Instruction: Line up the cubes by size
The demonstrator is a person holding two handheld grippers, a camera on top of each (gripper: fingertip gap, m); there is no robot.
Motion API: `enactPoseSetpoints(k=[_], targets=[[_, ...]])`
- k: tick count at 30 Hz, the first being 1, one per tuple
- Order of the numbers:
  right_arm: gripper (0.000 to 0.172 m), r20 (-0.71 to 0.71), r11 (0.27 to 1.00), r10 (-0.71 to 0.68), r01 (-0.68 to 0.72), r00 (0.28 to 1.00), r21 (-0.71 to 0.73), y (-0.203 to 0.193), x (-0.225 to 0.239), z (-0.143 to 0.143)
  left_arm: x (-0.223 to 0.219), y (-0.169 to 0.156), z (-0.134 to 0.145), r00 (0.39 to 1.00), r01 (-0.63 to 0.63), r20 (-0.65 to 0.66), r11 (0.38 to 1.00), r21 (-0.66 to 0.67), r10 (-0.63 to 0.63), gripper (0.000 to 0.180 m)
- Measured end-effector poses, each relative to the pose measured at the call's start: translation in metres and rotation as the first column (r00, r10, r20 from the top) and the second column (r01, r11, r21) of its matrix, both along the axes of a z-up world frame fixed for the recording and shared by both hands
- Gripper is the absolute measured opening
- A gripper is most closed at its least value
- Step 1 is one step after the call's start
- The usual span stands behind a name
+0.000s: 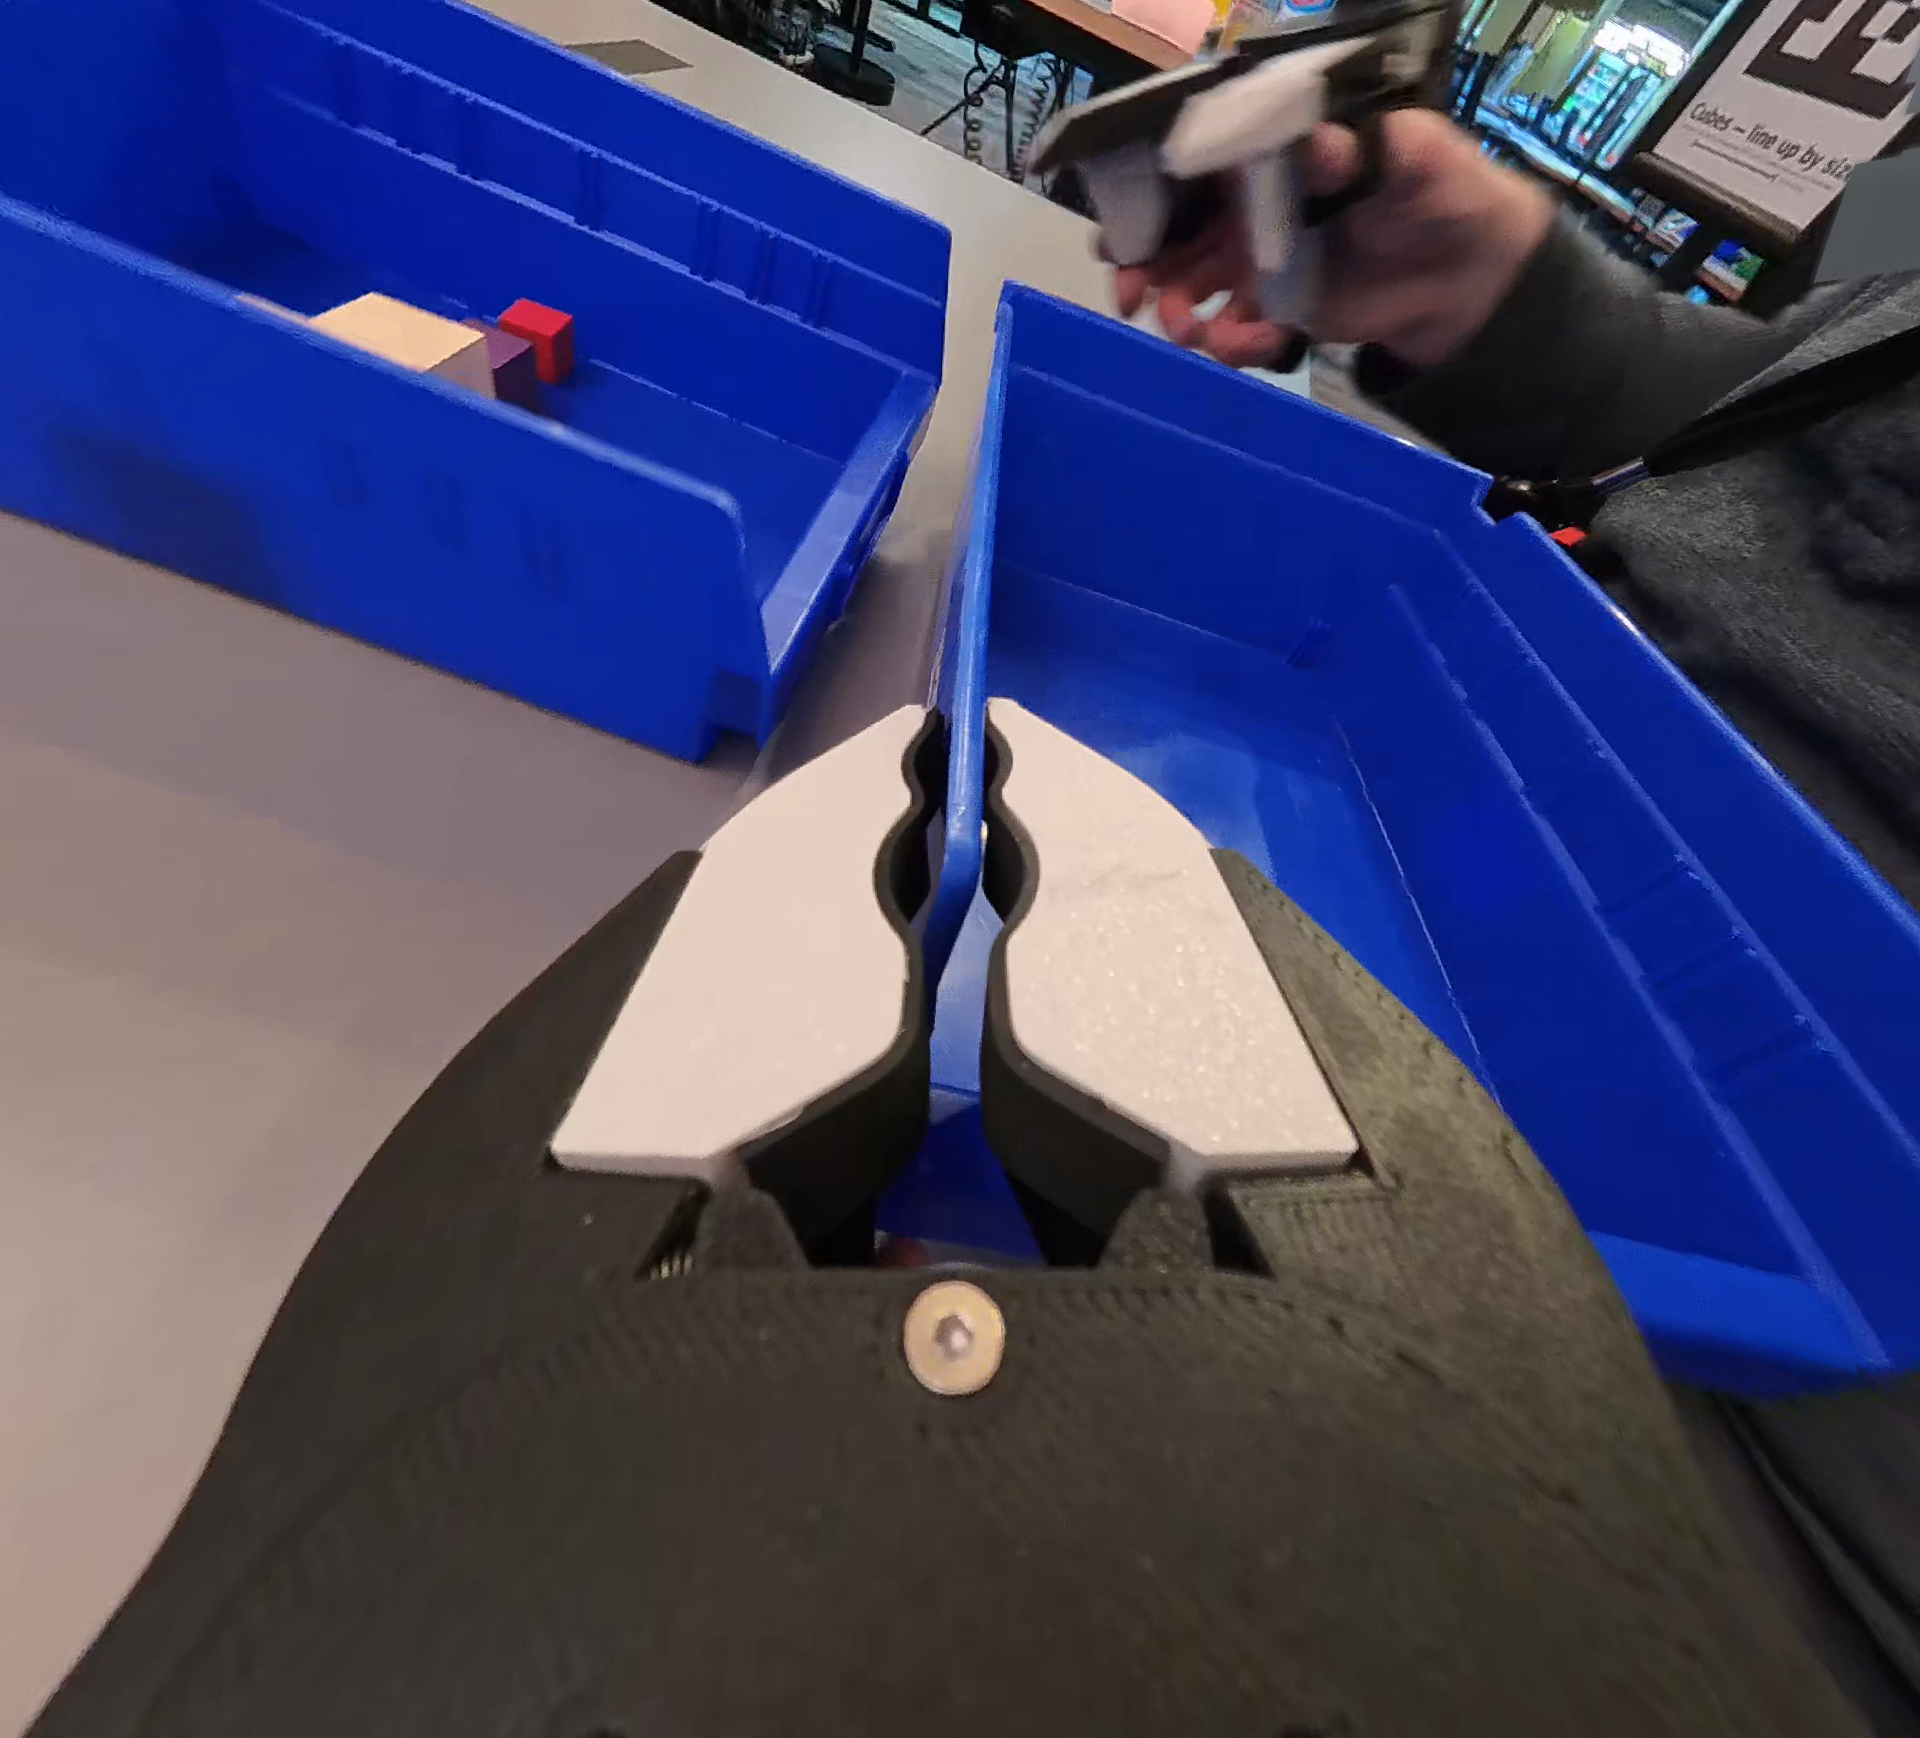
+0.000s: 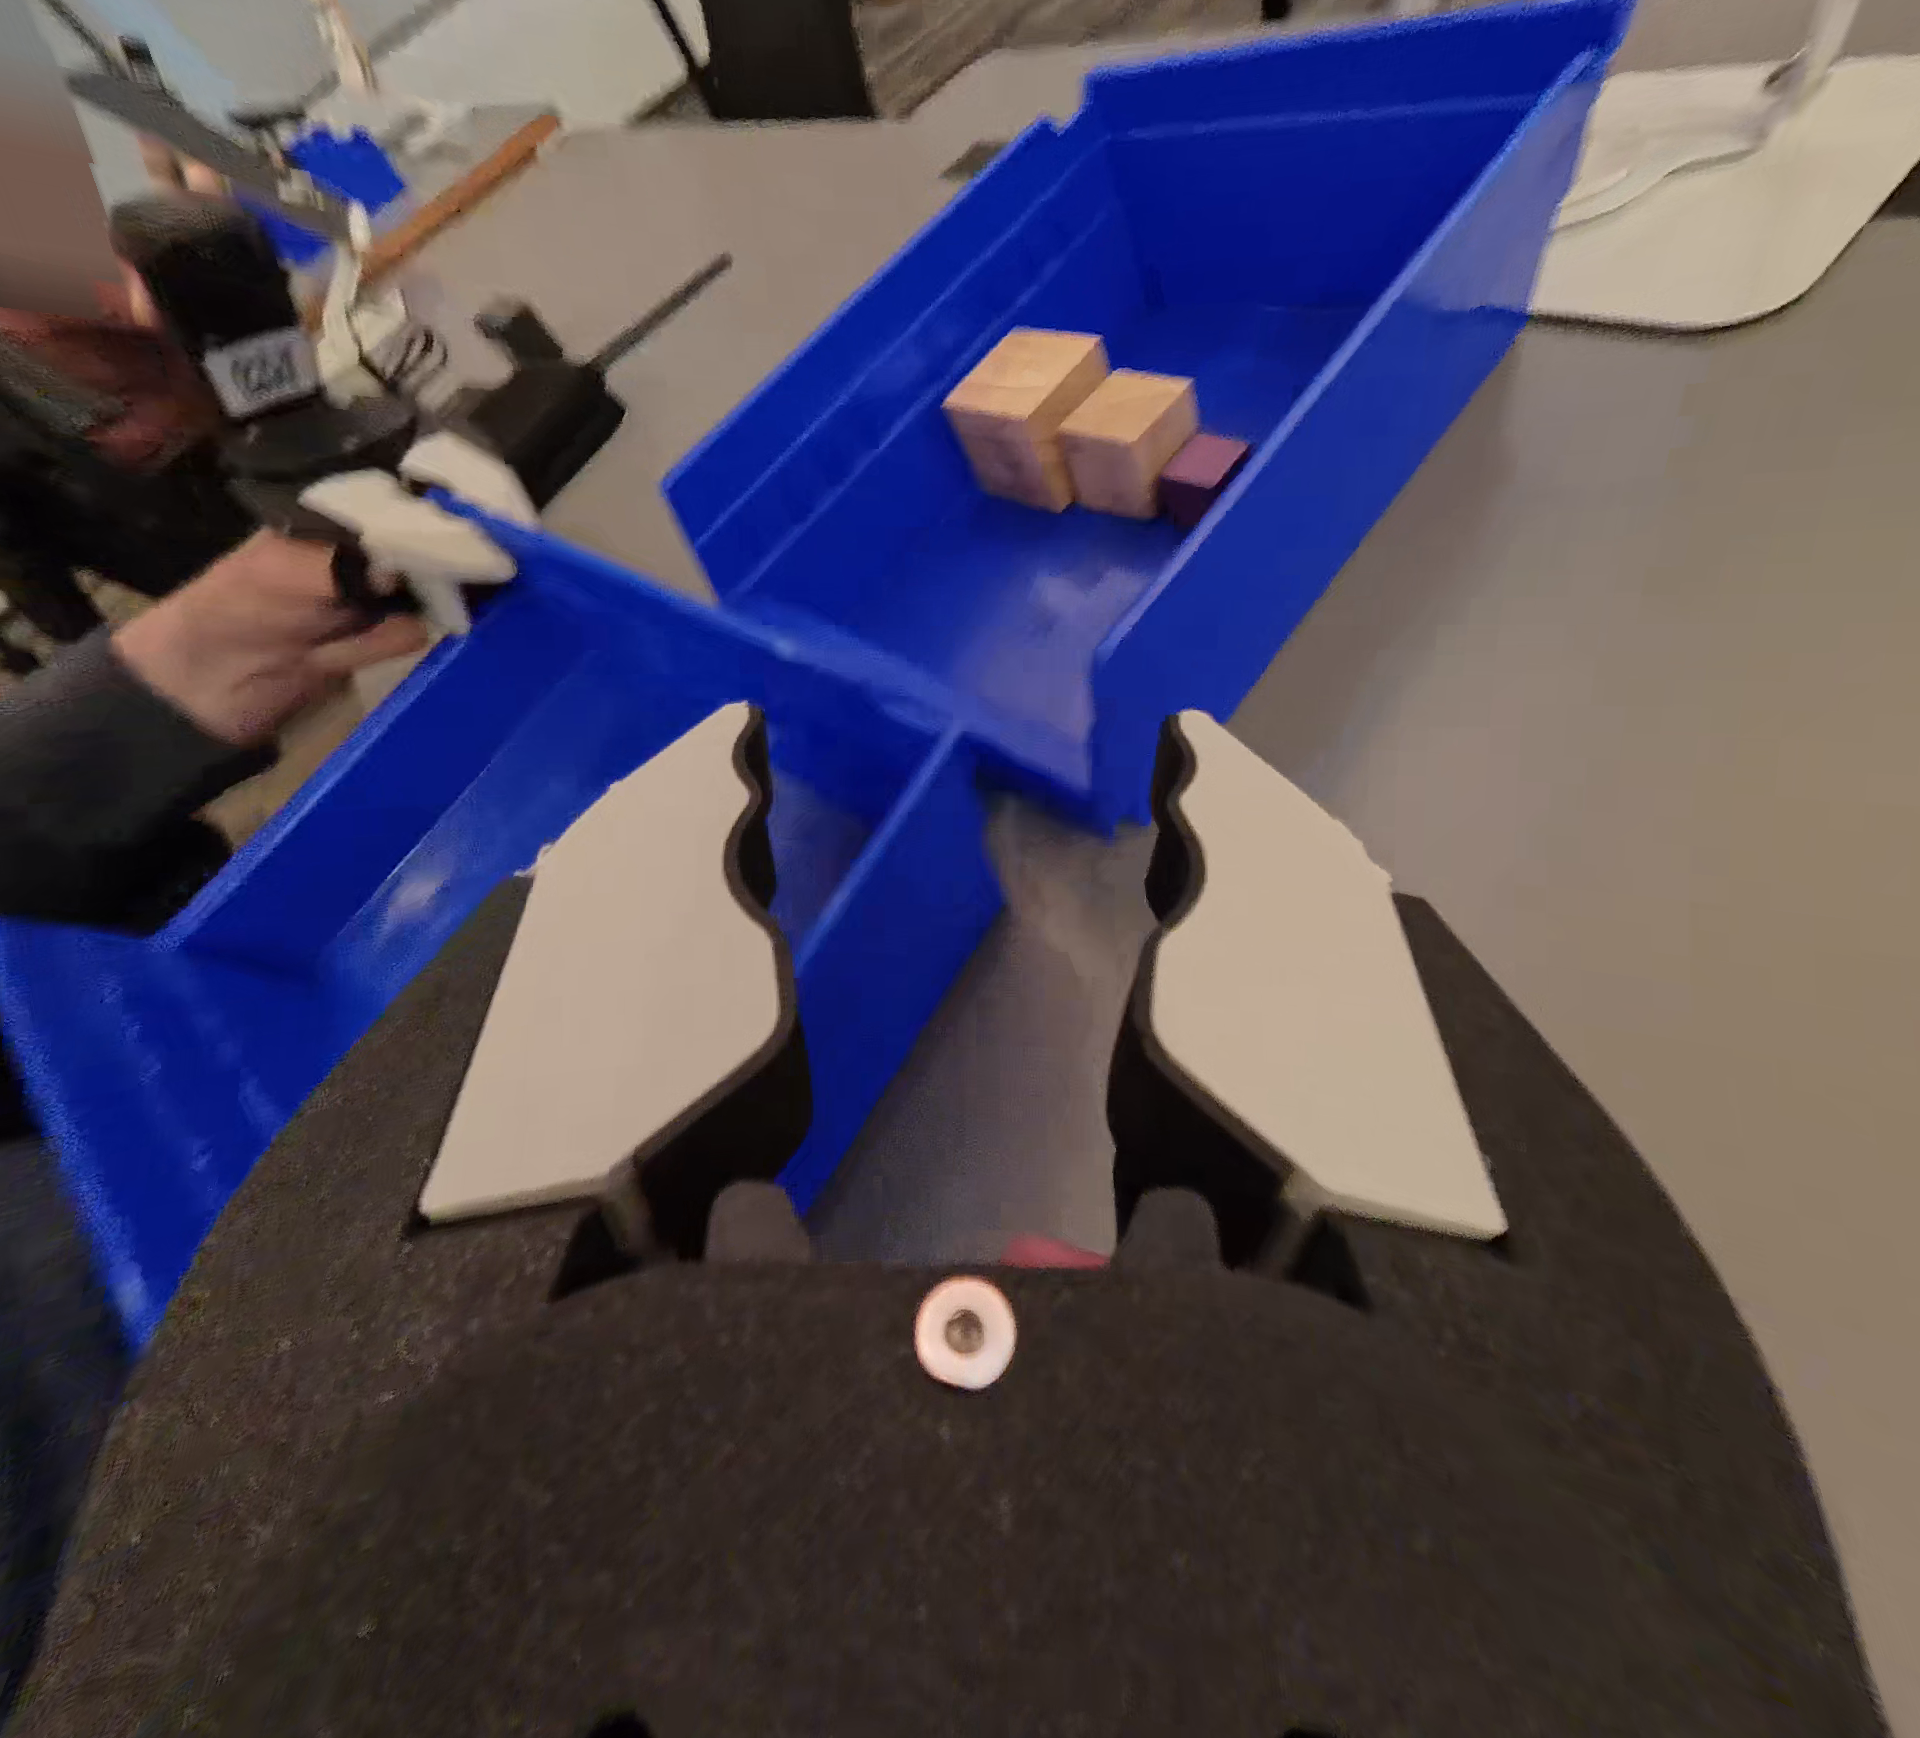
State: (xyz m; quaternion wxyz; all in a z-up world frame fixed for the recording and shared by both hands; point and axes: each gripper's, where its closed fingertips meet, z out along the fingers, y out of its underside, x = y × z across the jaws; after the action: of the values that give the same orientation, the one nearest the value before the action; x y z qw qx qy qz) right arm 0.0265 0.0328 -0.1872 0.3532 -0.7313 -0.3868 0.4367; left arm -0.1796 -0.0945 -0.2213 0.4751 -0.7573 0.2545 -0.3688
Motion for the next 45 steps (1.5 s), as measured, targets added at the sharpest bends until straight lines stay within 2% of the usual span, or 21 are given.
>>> enactPoseSetpoints(k=[2,4,7,8,11,12,14,18,20,22,25,28,31,33,35,38,41,43,45], targets=[[0.074,0.081,0.999,0.043,-0.045,0.996,0.023,-0.027,0.004,-0.002,0.008,0.005,0.0,1.0,0.002,-0.003,1.0,-0.001,-0.002,0.004],[0.072,0.215,0.994,0.065,-0.081,0.975,0.071,-0.046,0.006,-0.019,0.016,0.009,-0.002,1.0,0.01,0.002,1.0,-0.007,-0.01,0.005],[0.057,0.319,0.988,0.015,-0.064,0.947,0.143,-0.05,0.008,-0.038,0.024,0.009,-0.006,1.0,0.022,0.01,0.999,-0.026,-0.022,0.005],[0.046,0.341,0.985,-0.011,-0.049,0.94,0.167,-0.046,0.011,-0.042,0.024,0.009,-0.007,1.0,0.02,0.015,0.999,-0.032,-0.02,0.006],[0.032,0.362,0.982,-0.053,-0.018,0.931,0.19,-0.037,0.013,-0.047,0.025,0.005,-0.01,1.0,0.027,0.016,0.998,-0.062,-0.026,0.007],[0.028,0.368,0.979,-0.071,-0.007,0.927,0.205,-0.034,0.014,-0.047,0.023,0.007,-0.006,0.999,0.012,0.03,0.998,-0.058,-0.01,0.018],[0.021,0.385,0.972,-0.096,0.004,0.918,0.233,-0.028,0.016,-0.048,0.018,0.009,0.005,0.999,-0.011,0.041,0.999,-0.052,0.013,0.022],[0.013,0.392,0.971,-0.128,0.036,0.911,0.235,-0.018,0.025,-0.049,0.004,0.033,0.023,0.982,-0.191,0.007,0.981,-0.031,0.191,0.054],[0.011,0.406,0.969,-0.146,0.048,0.902,0.244,-0.011,0.032,-0.049,-0.004,0.051,0.025,0.945,-0.328,-0.018,0.945,-0.019,0.327,0.066],[0.009,0.418,0.965,-0.167,0.061,0.893,0.254,-0.003,0.042,-0.049,-0.008,0.067,0.02,0.903,-0.427,-0.048,0.904,-0.02,0.426,0.081],[0.008,0.425,0.963,-0.186,0.079,0.886,0.256,0.008,0.057,-0.05,-0.008,0.085,0.002,0.848,-0.51,-0.166,0.86,0.005,0.504,0.085],[0.007,0.434,0.961,-0.199,0.089,0.879,0.262,0.02,0.072,-0.05,-0.007,0.098,-0.008,0.817,-0.567,-0.158,0.823,-0.041,0.555,0.072],[0.007,0.442,0.959,-0.205,0.09,0.873,0.268,0.033,0.085,-0.05,-0.01,0.104,-0.023,0.784,-0.597,-0.229,0.802,-0.027,0.576,0.058],[0.007,0.459,0.955,-0.21,0.081,0.863,0.285,0.042,0.092,-0.05,-0.011,0.105,-0.022,0.773,-0.613,-0.229,0.79,-0.023,0.592,0.042],[0.008,0.472,0.951,-0.209,0.067,0.857,0.301,0.051,0.098,-0.05,-0.019,0.107,-0.021,0.738,-0.631,-0.284,0.775,0.033,0.612,0.023],[0.007,0.467,0.955,-0.19,0.052,0.864,0.291,0.062,0.102,-0.05,-0.03,0.108,-0.022,0.711,-0.648,-0.329,0.761,0.036,0.621,0.017],[0.008,0.483,0.948,-0.187,0.029,0.855,0.316,0.075,0.108,-0.05,-0.049,0.107,-0.023,0.645,-0.666,-0.419,0.739,0.101,0.638,0.009],[0.007,0.484,0.947,-0.174,0.01,0.857,0.322,0.082,0.111,-0.05,-0.059,0.106,-0.023,0.656,-0.689,-0.378,0.722,0.053,0.654,0.006],[0.007,0.492,0.942,-0.166,-0.011,0.855,0.336,0.091,0.113,-0.05,-0.074,0.103,-0.023,0.642,-0.713,-0.364,0.7,0.04,0.675,0.004]])
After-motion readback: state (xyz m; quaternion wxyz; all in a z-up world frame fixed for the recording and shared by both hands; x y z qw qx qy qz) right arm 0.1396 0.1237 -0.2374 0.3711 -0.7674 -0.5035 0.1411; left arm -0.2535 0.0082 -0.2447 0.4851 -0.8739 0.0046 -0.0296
